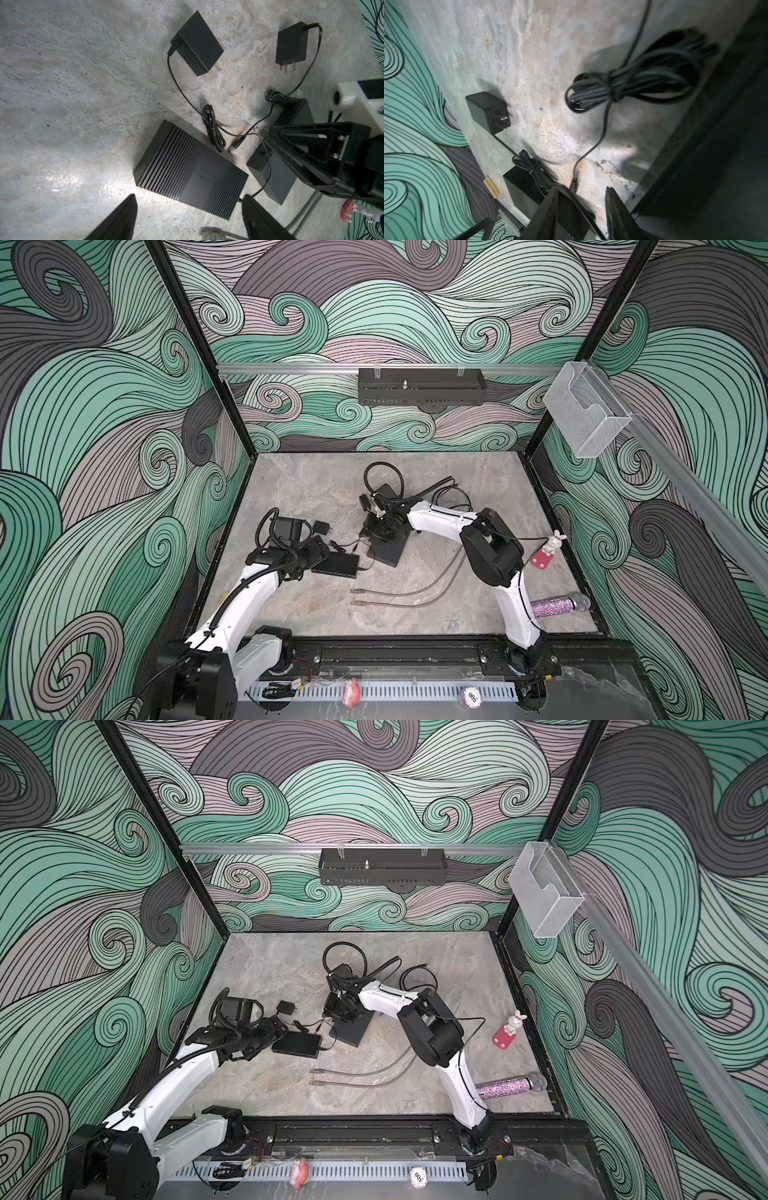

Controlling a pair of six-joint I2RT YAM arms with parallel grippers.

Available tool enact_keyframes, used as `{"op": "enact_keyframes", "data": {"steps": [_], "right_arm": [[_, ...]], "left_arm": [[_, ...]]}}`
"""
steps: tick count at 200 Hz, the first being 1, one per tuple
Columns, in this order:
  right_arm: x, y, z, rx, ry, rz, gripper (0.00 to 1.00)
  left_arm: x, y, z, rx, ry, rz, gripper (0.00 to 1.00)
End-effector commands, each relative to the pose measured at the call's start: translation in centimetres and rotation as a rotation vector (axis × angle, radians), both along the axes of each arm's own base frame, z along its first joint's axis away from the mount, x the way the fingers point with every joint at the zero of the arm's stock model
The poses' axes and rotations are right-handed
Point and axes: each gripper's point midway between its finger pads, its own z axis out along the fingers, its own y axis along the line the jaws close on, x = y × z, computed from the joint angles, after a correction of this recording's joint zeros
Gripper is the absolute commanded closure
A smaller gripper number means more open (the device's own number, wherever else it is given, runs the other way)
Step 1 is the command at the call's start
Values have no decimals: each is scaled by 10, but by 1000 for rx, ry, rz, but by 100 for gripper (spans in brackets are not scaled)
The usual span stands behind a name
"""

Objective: Insert the plug into the switch port

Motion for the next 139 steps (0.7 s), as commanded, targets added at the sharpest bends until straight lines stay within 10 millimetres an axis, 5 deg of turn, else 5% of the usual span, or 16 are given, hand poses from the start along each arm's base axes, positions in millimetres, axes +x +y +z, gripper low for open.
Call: {"op": "enact_keyframes", "data": {"steps": [1,71,91,110,139], "right_arm": [[-7,-46,-15,-189,21,-65,60],[-3,-77,3,-299,-76,-46,62],[-2,-73,21,-262,-167,16,63],[-9,-66,39,-161,-248,74,65],[-36,-46,56,58,-278,154,68]], "left_arm": [[-4,0,2,-1,6,-8,18],[-5,1,-1,3,6,-5,18],[-4,4,-8,20,18,0,20],[0,-1,-12,10,17,-27,38],[6,3,-21,39,21,-22,39]]}}
